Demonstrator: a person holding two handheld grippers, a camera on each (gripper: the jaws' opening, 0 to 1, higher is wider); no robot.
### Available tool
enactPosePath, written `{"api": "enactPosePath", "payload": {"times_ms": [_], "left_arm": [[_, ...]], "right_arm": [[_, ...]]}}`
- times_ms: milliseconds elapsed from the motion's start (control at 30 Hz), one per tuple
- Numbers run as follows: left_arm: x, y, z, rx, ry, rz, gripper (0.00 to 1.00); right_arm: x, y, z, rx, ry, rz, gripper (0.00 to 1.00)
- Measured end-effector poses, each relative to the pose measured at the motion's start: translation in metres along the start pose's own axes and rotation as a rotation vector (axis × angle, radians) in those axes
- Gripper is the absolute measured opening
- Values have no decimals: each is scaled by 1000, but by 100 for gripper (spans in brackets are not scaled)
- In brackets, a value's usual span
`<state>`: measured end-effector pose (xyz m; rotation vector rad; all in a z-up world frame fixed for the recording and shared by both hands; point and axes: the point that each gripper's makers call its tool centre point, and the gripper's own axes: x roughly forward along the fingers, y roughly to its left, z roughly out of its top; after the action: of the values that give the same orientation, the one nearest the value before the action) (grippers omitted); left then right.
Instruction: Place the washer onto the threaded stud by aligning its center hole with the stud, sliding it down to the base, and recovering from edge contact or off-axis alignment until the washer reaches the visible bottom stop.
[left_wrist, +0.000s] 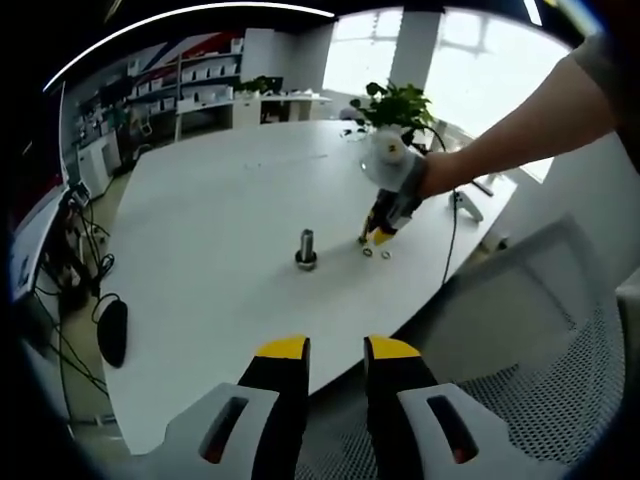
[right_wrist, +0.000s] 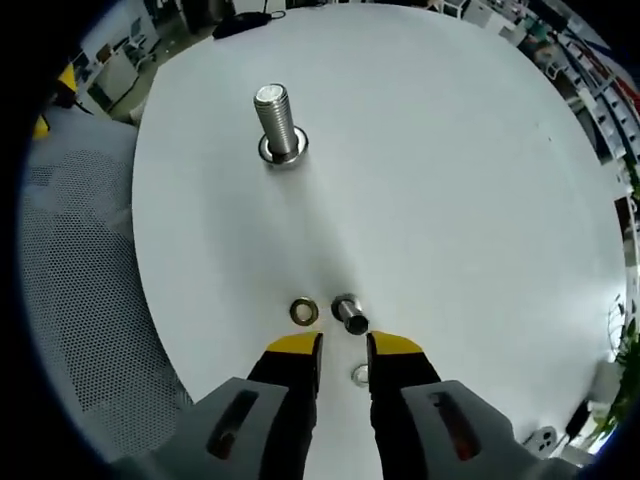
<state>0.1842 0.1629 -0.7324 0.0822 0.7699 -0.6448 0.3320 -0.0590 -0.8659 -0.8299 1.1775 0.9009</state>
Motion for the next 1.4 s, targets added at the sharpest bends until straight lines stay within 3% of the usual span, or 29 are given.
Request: {"api": "enactPosePath", "payload": {"times_ms": [467,700,1067,1400], "left_arm": [[0,-1,-1,9,6,-6,19],[0,-1,-1,10,4,-6,19],[0,-1,-1,10,4,-7,19],[0,-2,-1,10,4,-11,18]], "right_arm": [[-4,26,-22,-9,10,53,23],[1,33,-18,-21,9,58,24],[6,37,-19,-121,58,51,22],[8,37,-18,-97,105,74,18]]}}
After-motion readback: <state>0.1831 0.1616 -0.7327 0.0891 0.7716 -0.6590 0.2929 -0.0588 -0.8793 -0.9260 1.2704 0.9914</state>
